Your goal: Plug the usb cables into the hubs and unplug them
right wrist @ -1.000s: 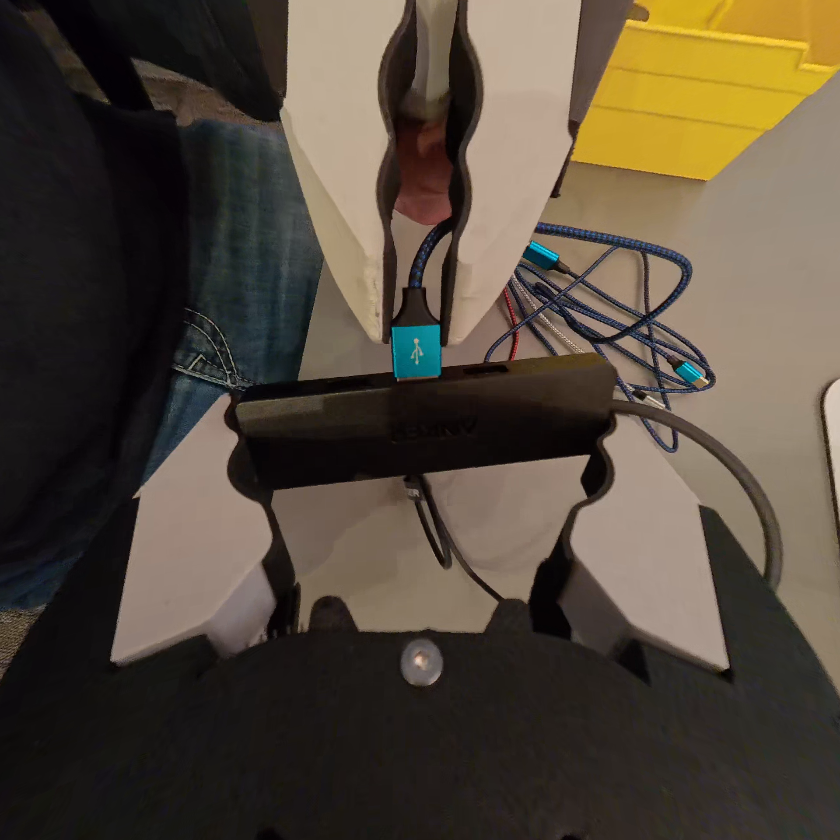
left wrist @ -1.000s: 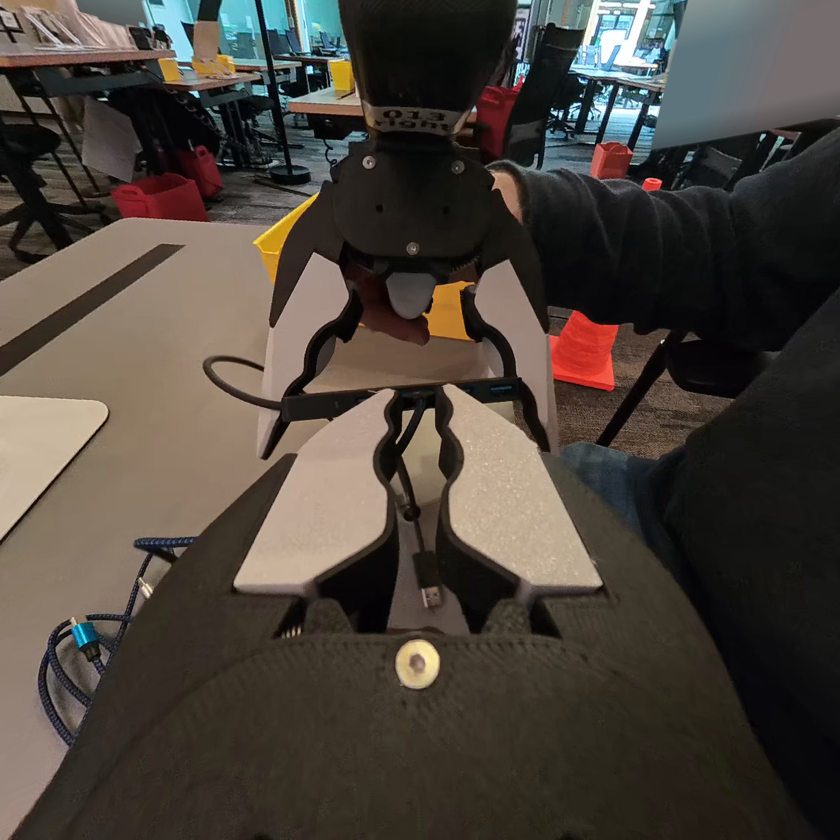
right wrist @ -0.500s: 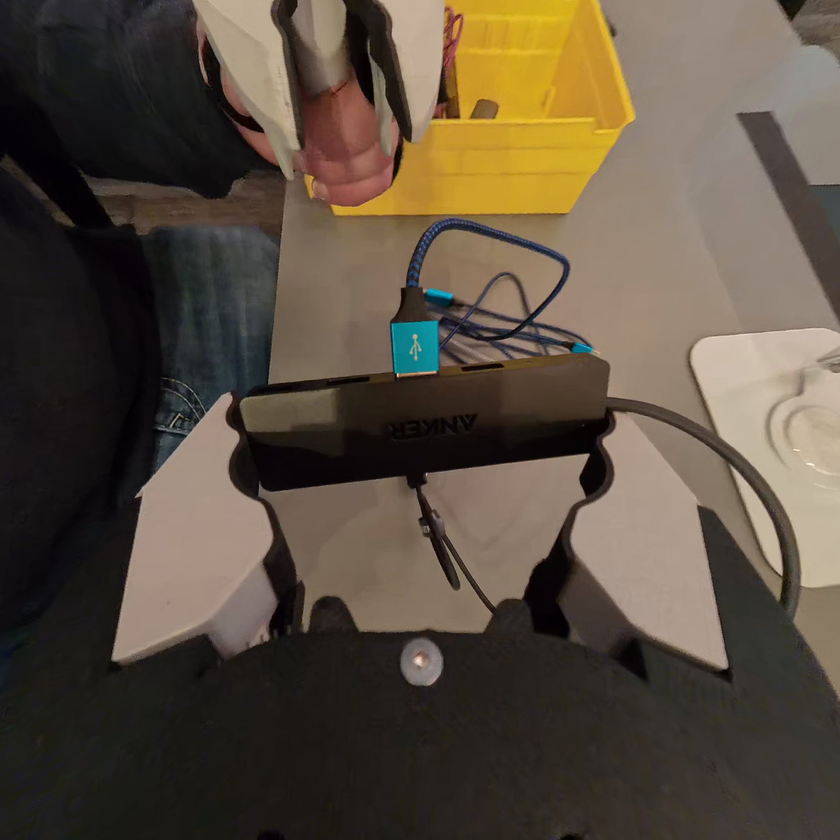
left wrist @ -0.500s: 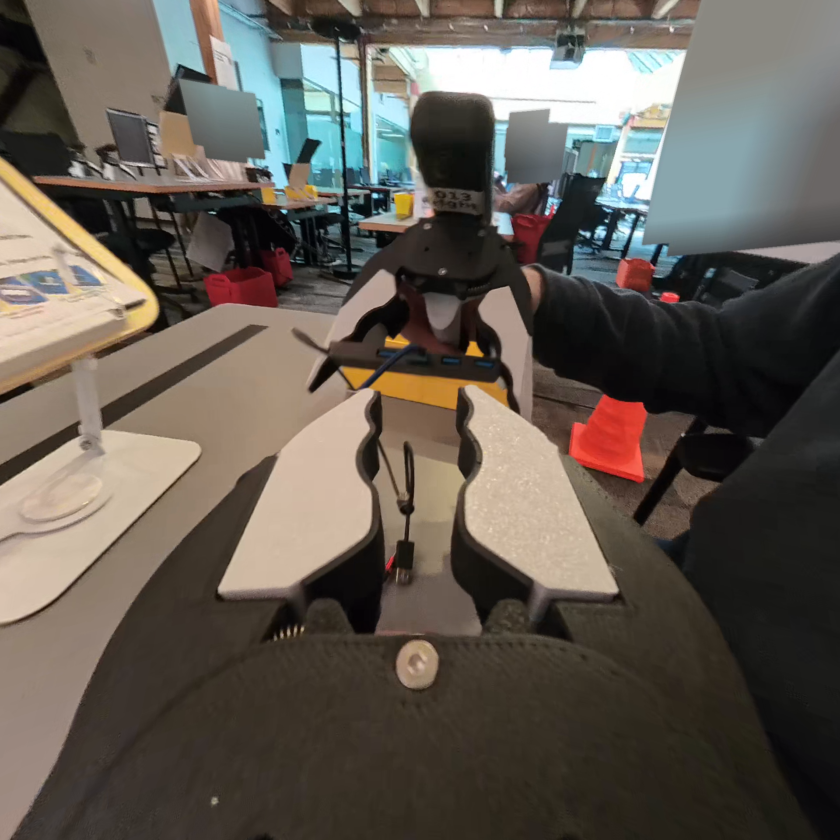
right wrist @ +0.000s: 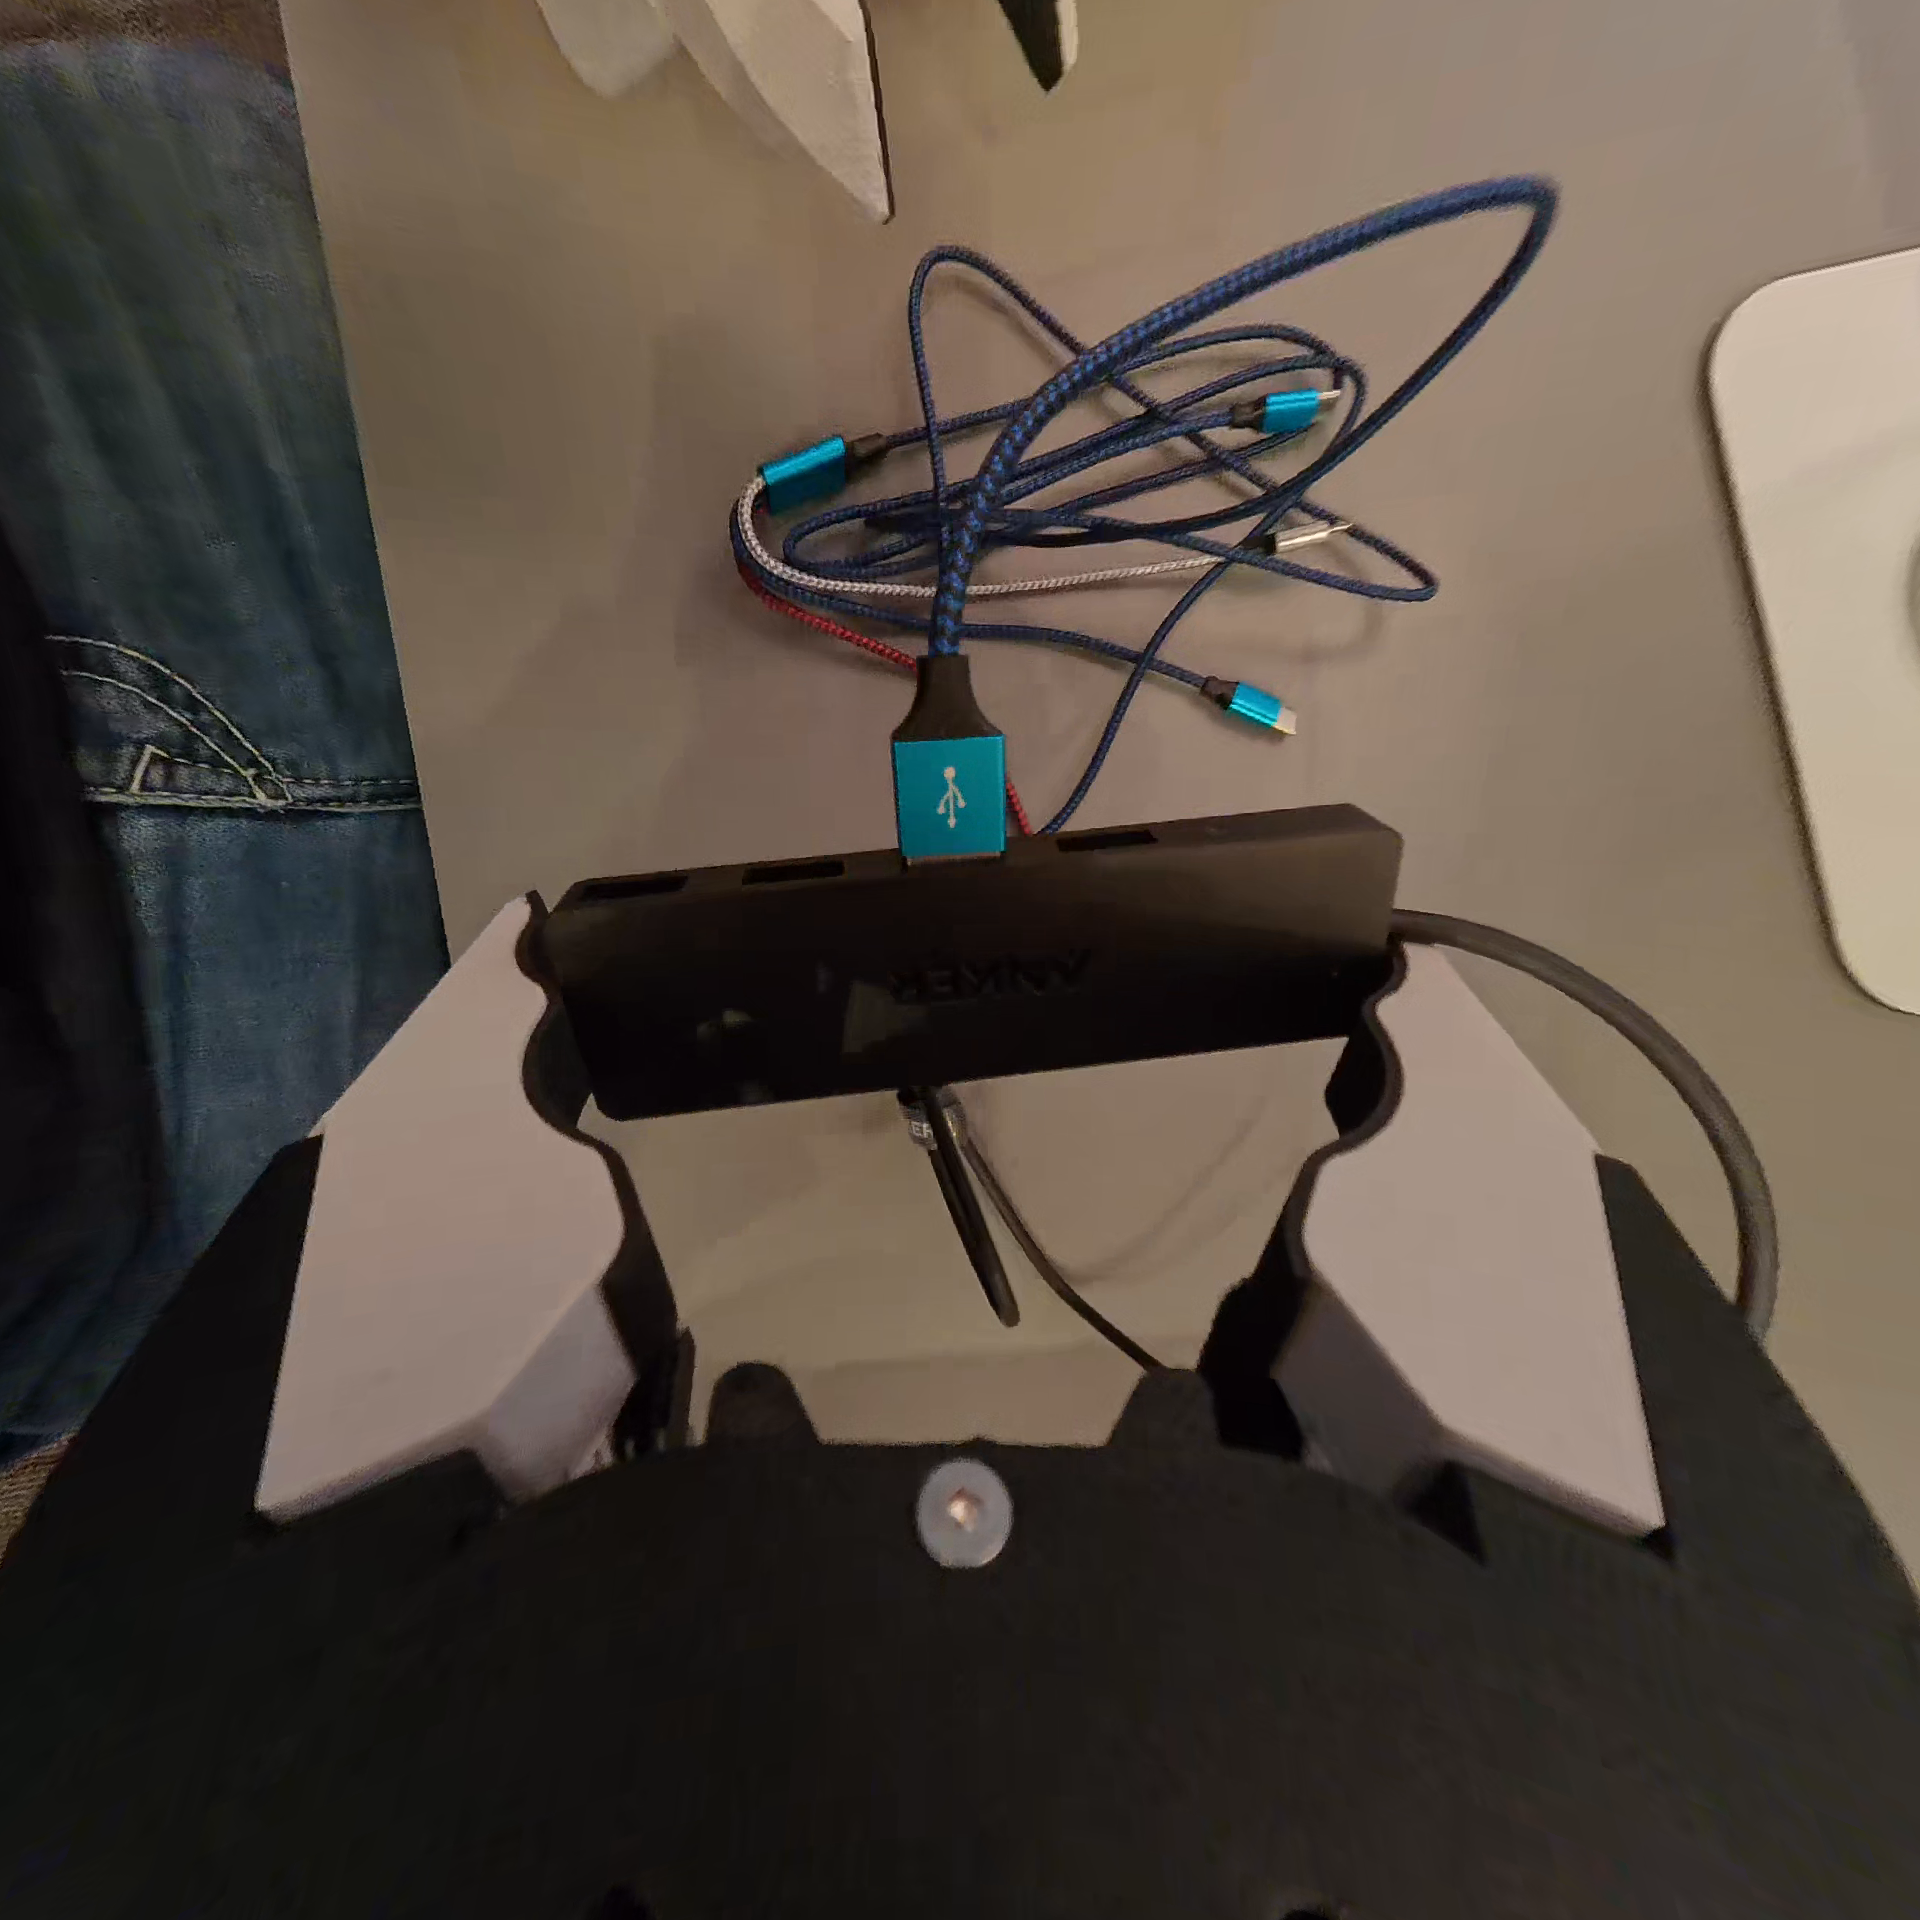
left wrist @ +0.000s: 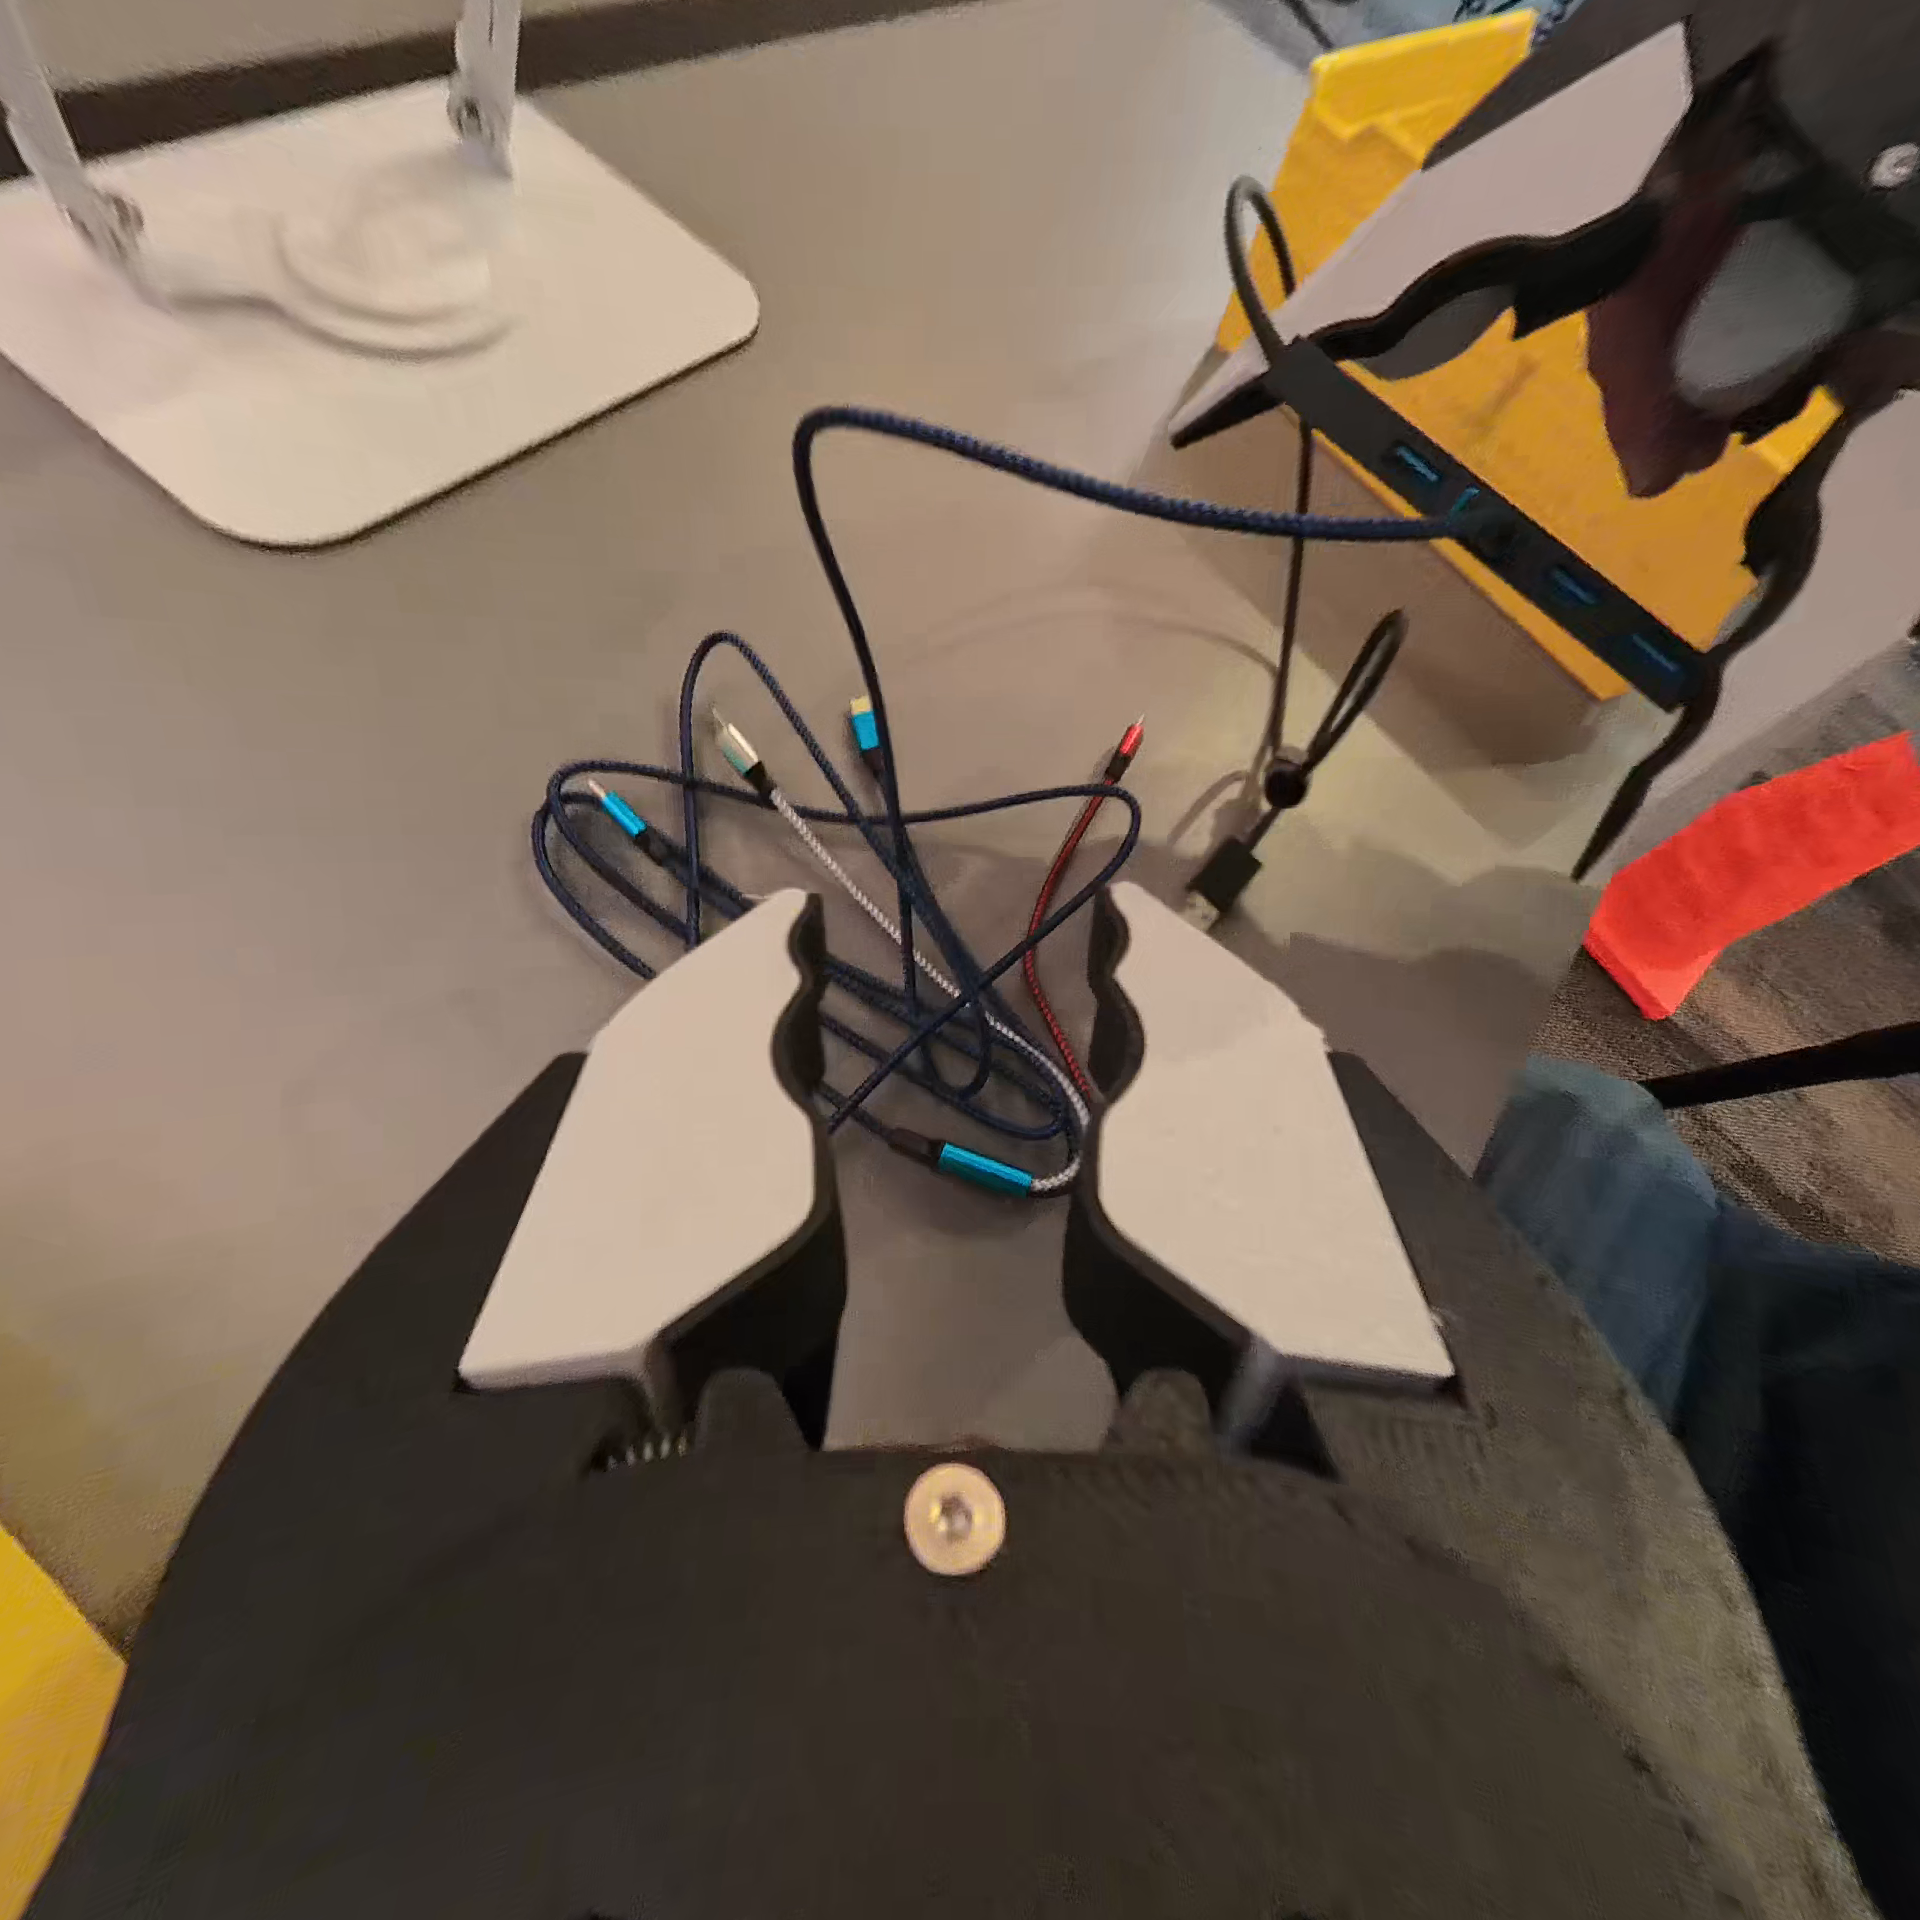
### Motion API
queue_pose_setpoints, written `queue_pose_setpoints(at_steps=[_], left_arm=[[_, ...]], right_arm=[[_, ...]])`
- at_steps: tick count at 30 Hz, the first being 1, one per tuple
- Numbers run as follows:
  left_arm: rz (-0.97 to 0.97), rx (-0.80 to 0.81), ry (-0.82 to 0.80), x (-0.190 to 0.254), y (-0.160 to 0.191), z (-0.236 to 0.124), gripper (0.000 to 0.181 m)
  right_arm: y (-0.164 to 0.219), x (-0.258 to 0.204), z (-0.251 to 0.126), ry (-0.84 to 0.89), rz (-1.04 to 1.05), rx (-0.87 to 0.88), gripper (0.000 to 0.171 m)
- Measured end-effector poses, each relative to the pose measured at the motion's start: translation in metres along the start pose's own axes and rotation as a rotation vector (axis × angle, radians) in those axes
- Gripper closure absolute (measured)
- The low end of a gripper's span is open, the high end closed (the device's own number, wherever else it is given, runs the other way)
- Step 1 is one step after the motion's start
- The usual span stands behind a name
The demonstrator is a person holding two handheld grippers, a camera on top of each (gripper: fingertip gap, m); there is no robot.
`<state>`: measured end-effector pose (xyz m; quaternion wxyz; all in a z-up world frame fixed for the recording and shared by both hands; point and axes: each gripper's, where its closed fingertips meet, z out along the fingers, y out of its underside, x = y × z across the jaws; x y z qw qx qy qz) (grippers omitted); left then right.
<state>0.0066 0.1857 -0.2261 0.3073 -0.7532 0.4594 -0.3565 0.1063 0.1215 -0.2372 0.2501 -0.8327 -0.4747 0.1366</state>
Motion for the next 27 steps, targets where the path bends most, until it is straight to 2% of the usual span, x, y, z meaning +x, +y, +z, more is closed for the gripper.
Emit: queue_pose_setpoints(at_steps=[4, 9, 12, 18, 23, 27], left_arm=[[-0.046, -0.092, -0.019, -0.006, 0.02, 0.014, 0.111], [-0.124, -0.269, -0.053, -0.017, 0.055, 0.032, 0.075], [-0.166, -0.318, 0.004, -0.011, 0.07, 0.043, 0.074], [-0.156, -0.328, 0.119, 0.016, 0.07, 0.057, 0.09], [-0.247, -0.285, 0.244, 0.039, 0.065, 0.063, 0.099], [-0.318, -0.253, 0.37, 0.058, 0.061, 0.066, 0.101]], right_arm=[[0.012, -0.002, 0.024, -0.004, 0.041, -0.044, 0.027], [0.022, -0.003, 0.055, -0.019, 0.072, -0.078, 0.027], [0.025, -0.005, 0.072, -0.038, 0.08, -0.088, 0.028], [0.022, -0.006, 0.096, -0.038, 0.055, -0.094, 0.028], [0.012, -0.001, 0.101, -0.039, 0.179, -0.038, 0.031], [0.01, 0.006, 0.097, -0.009, 0.25, -0.001, 0.063]])
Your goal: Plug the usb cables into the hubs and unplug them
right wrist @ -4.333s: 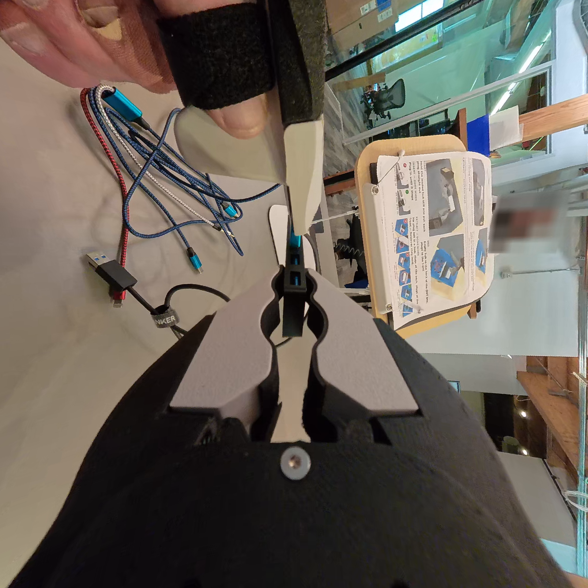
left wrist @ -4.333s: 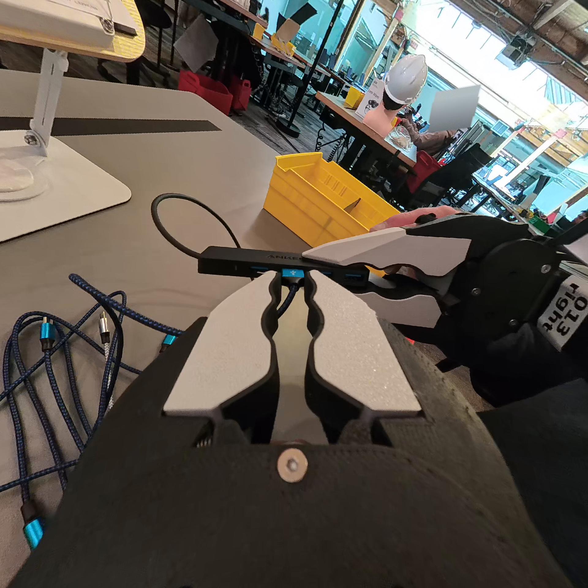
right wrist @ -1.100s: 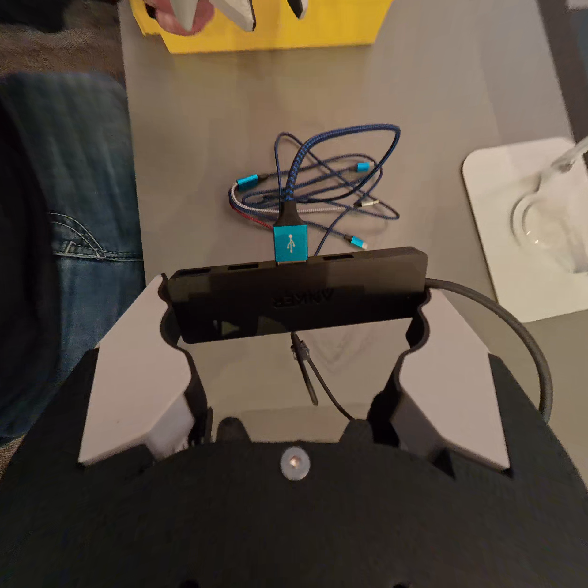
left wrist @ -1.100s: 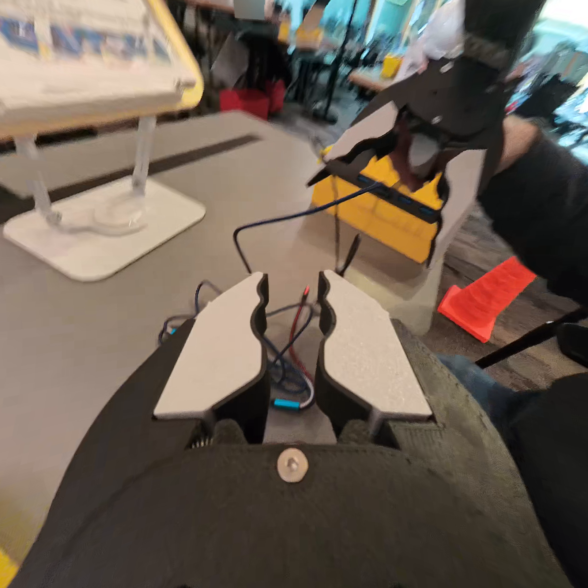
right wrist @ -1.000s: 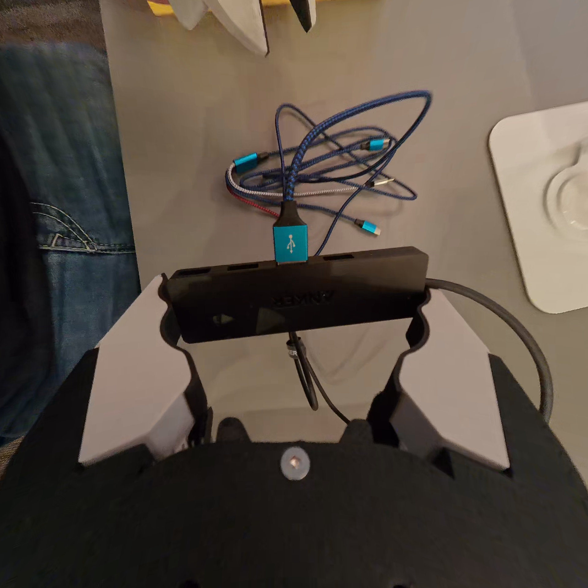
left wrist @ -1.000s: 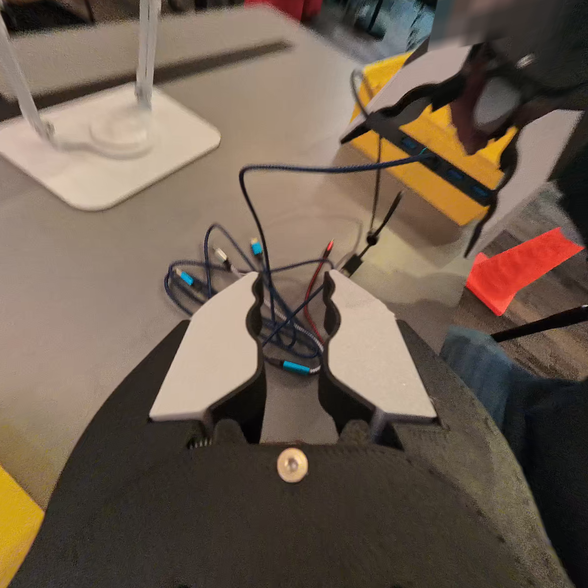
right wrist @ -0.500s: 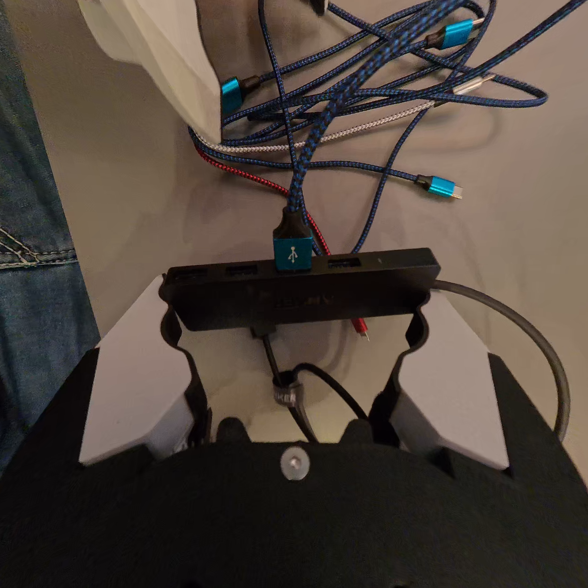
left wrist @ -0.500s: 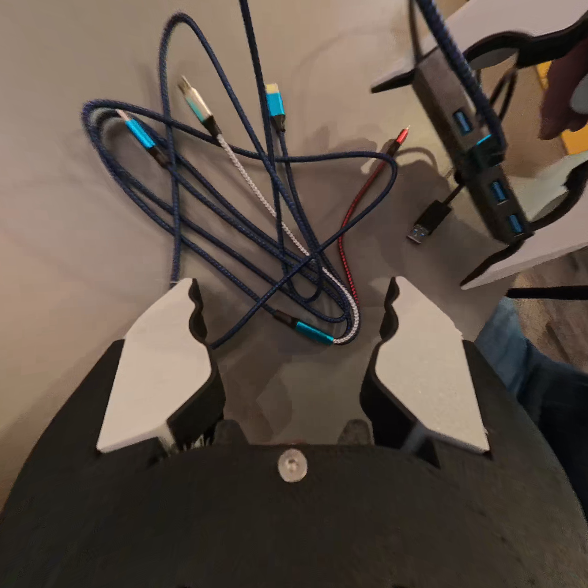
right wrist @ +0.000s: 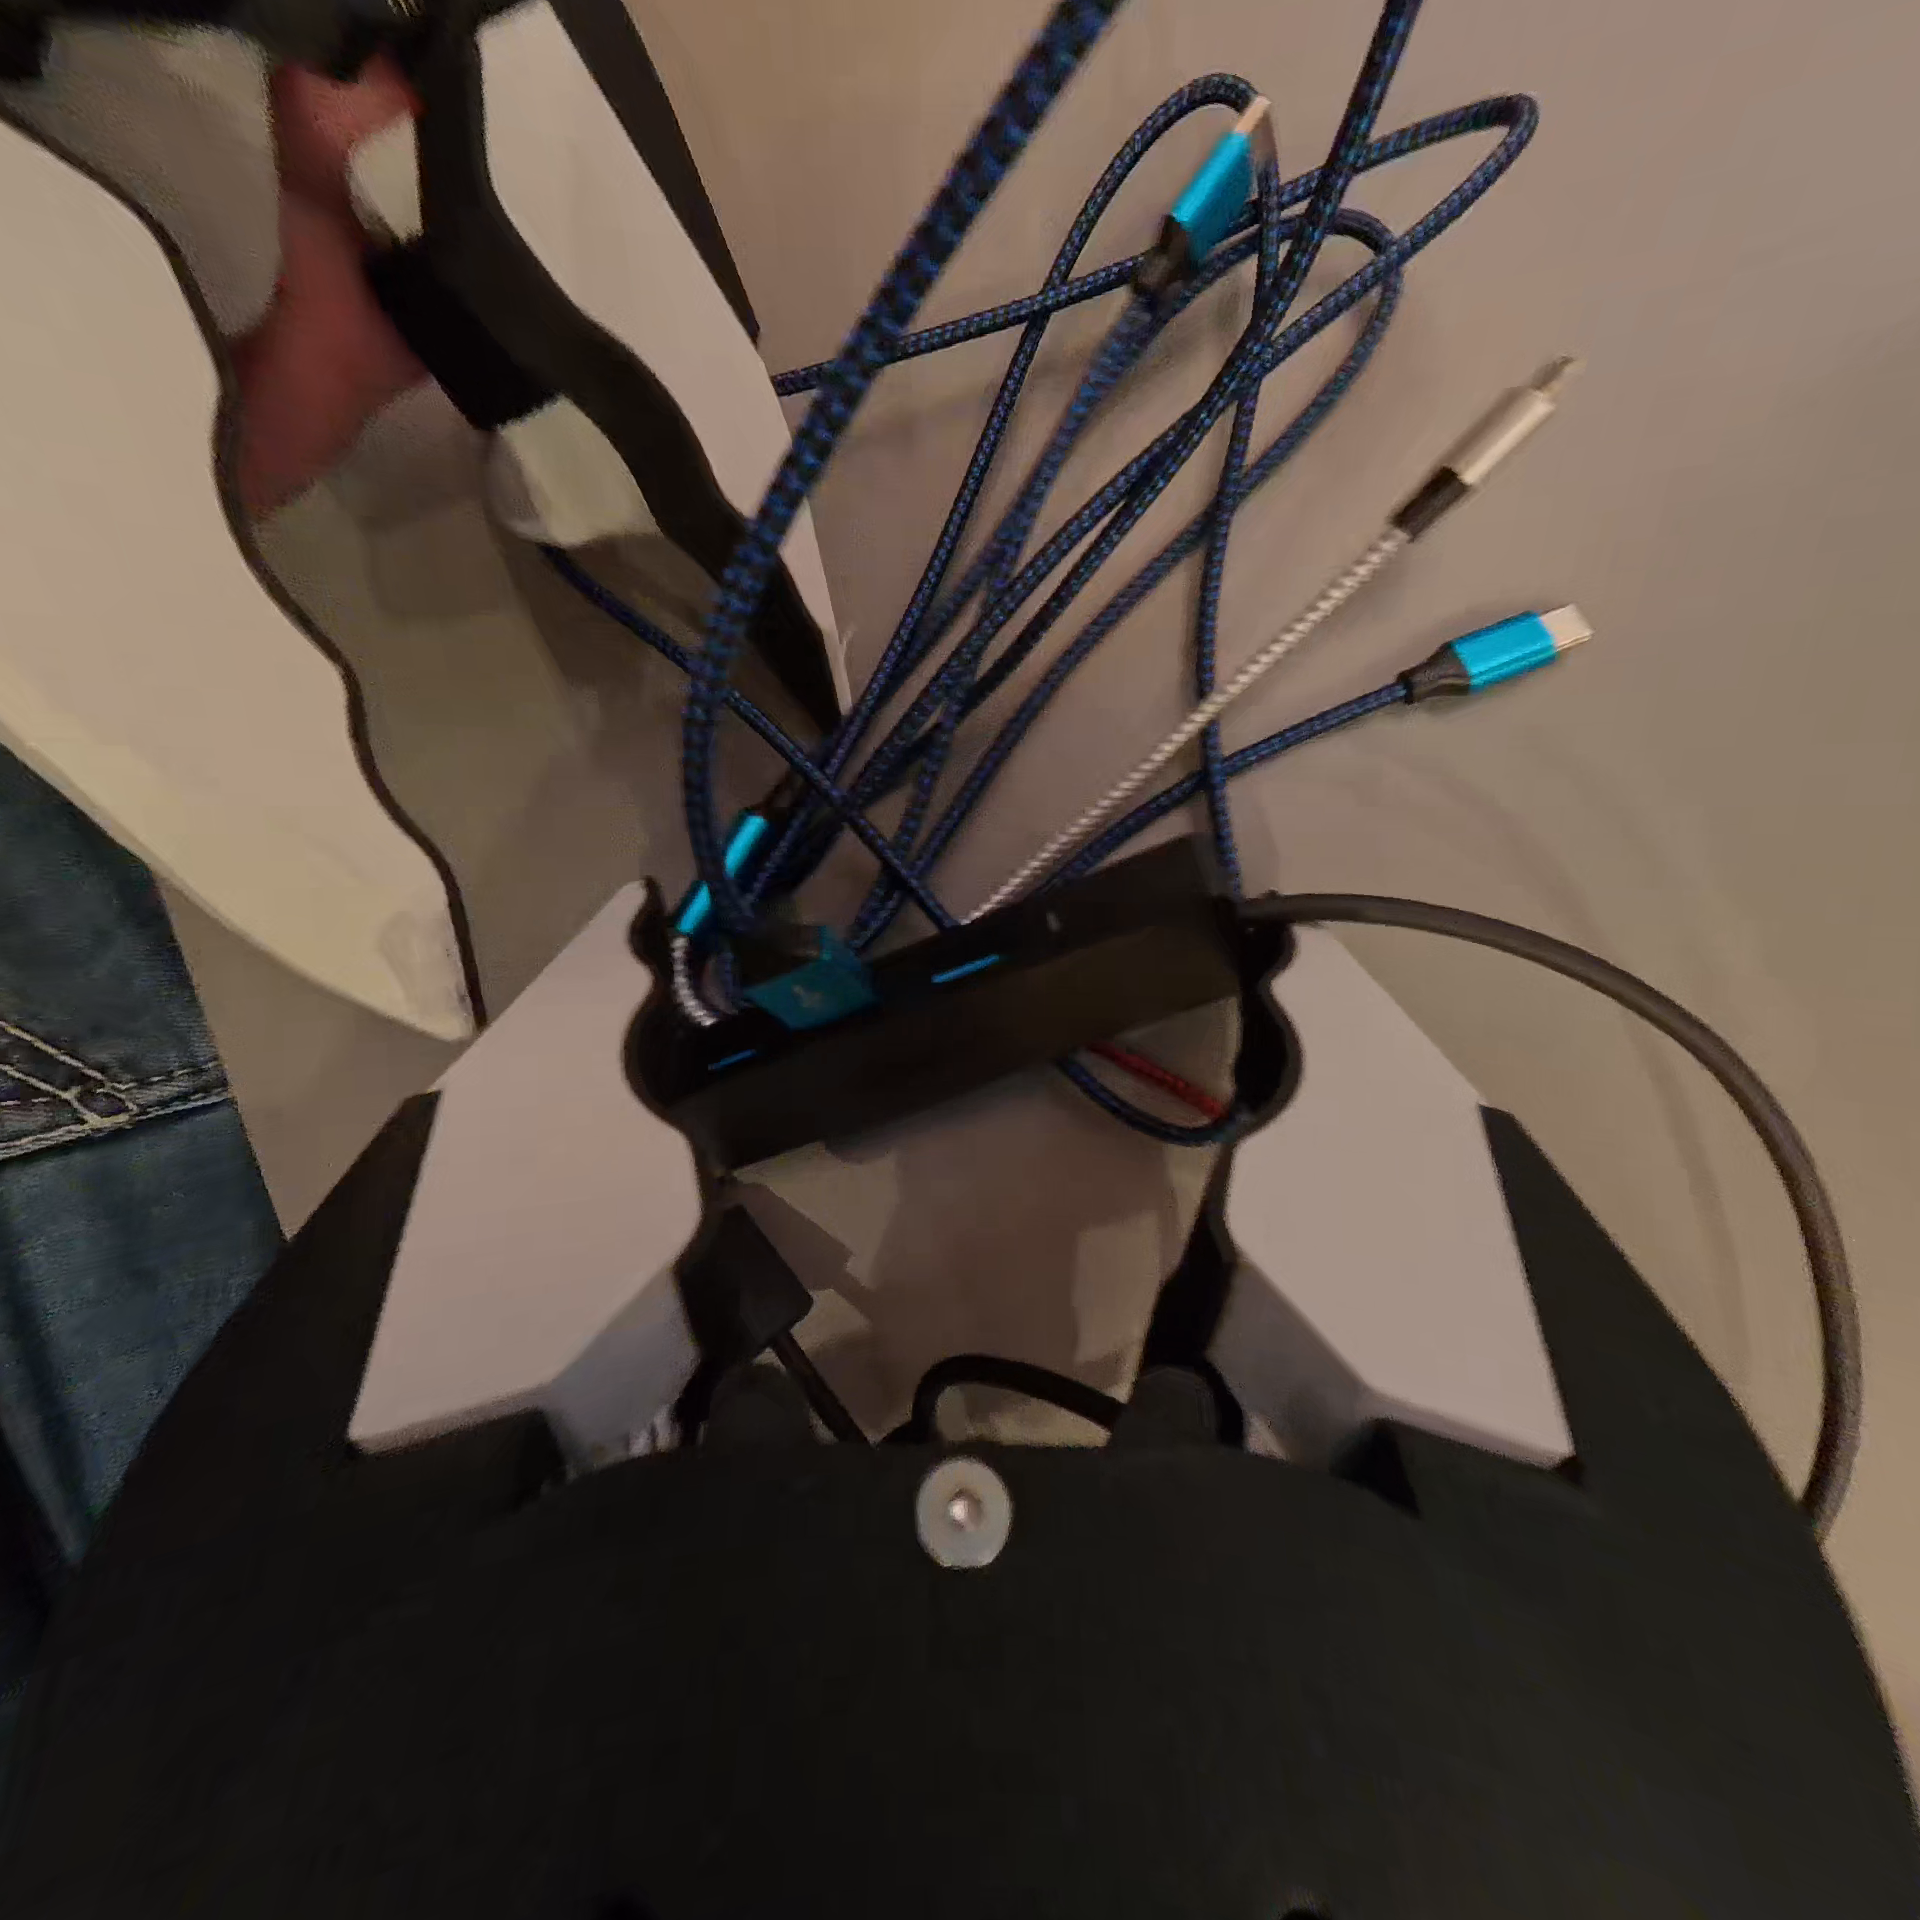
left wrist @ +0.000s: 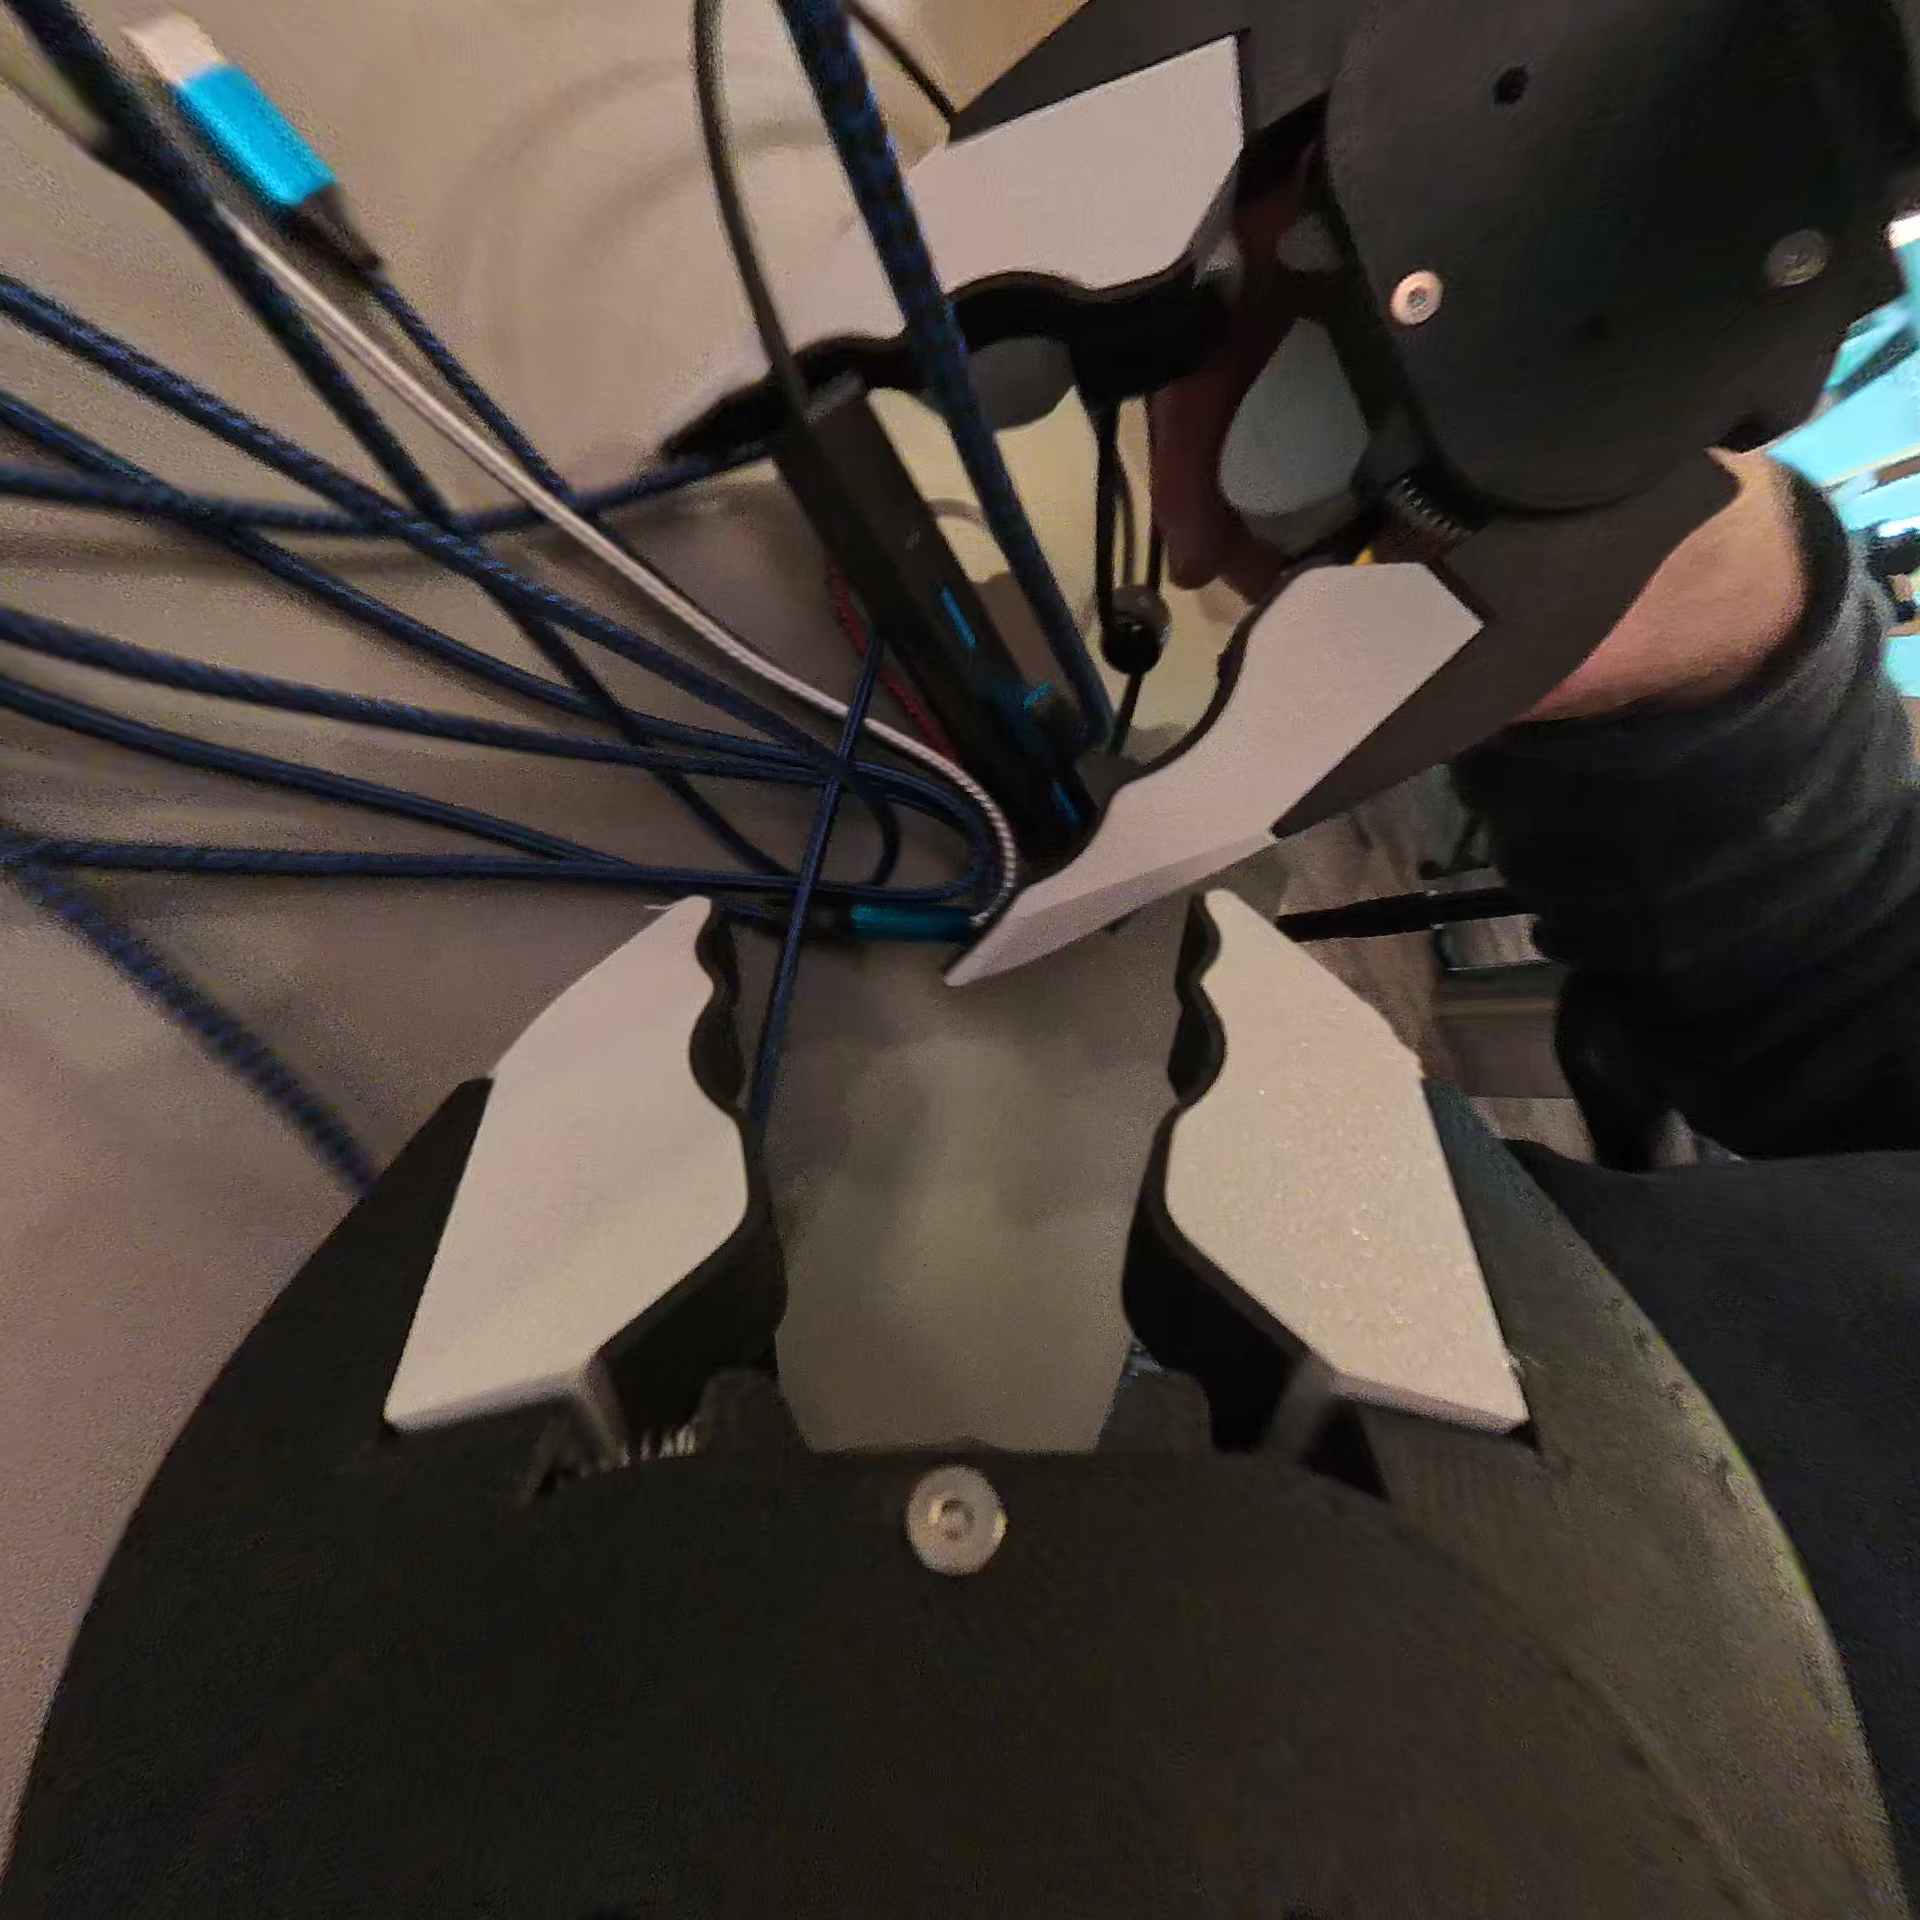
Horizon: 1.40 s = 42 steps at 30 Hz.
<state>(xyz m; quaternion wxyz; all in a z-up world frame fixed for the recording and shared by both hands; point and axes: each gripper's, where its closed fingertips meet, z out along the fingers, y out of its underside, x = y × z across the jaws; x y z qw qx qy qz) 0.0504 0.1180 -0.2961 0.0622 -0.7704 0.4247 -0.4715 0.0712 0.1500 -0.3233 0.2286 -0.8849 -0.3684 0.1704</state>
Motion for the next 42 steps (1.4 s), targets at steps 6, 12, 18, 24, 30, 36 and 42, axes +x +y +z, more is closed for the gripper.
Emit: queue_pose_setpoints(at_steps=[6, 12, 18, 24, 30, 36, 42], left_arm=[[0.0, 0.008, 0.083, 0.014, -0.001, 0.005, 0.092], [-0.009, 0.021, 0.167, 0.024, -0.002, 0.003, 0.088], [-0.005, 0.034, 0.19, 0.025, -0.005, -0.005, 0.096], [-0.023, -0.003, 0.216, 0.026, 0.001, -0.001, 0.091], [-0.008, -0.017, 0.182, 0.025, 0.003, -0.01, 0.094], [0.073, -0.017, -0.11, -0.005, -0.001, -0.055, 0.094], [-0.002, -0.077, -0.16, -0.027, 0.015, -0.054, 0.091]], right_arm=[[-0.001, -0.001, 0.0, 0.01, 0.006, -0.005, 0.08], [0.0, 0.003, 0.003, 0.066, -0.041, -0.058, 0.081], [-0.003, -0.003, -0.003, 0.012, 0.012, -0.004, 0.067], [-0.003, -0.007, -0.01, -0.008, 0.096, -0.03, 0.076], [0.005, -0.003, -0.001, 0.071, 0.024, -0.113, 0.084], [0.005, -0.002, 0.001, 0.112, -0.03, -0.138, 0.085], [0.002, -0.003, -0.001, 0.066, 0.005, -0.126, 0.066]])
